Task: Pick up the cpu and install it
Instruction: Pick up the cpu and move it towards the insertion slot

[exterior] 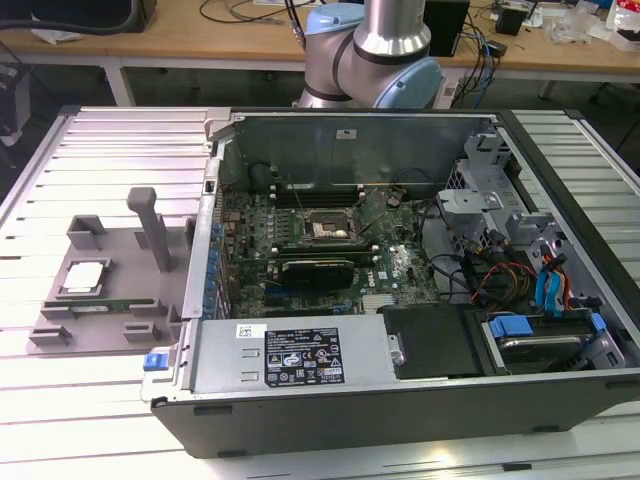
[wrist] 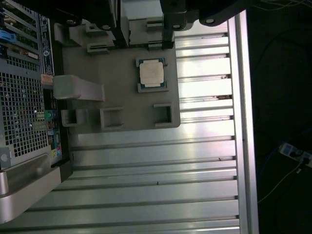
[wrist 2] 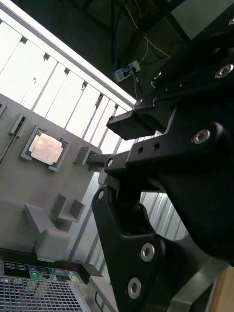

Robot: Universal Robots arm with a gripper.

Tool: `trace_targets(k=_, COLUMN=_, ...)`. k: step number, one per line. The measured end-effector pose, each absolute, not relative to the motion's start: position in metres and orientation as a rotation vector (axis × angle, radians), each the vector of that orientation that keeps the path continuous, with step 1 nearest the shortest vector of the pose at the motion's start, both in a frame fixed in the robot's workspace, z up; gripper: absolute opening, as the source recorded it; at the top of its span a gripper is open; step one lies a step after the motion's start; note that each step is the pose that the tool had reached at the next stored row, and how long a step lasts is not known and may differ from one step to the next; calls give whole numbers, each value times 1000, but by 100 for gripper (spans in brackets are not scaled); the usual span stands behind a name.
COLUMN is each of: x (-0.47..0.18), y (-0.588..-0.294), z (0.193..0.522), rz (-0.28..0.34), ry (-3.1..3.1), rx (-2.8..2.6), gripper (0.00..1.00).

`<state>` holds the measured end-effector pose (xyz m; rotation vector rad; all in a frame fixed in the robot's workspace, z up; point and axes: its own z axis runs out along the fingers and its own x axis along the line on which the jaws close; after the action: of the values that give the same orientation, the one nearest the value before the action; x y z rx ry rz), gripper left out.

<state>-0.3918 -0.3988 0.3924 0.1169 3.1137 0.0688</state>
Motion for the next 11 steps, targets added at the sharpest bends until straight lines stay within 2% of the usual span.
trace_targets(k=2, x=-392, y=-399, z=392, rz=69, ry=3114, rx=117, gripper=48)
trace_targets(k=3, x=-392, y=-399, z=392, rz=69, ry=3114, rx=117, gripper=60)
trace_targets(k=11, x=-392, y=-399, z=381, rz=69, ry=3114, rx=117, gripper=60)
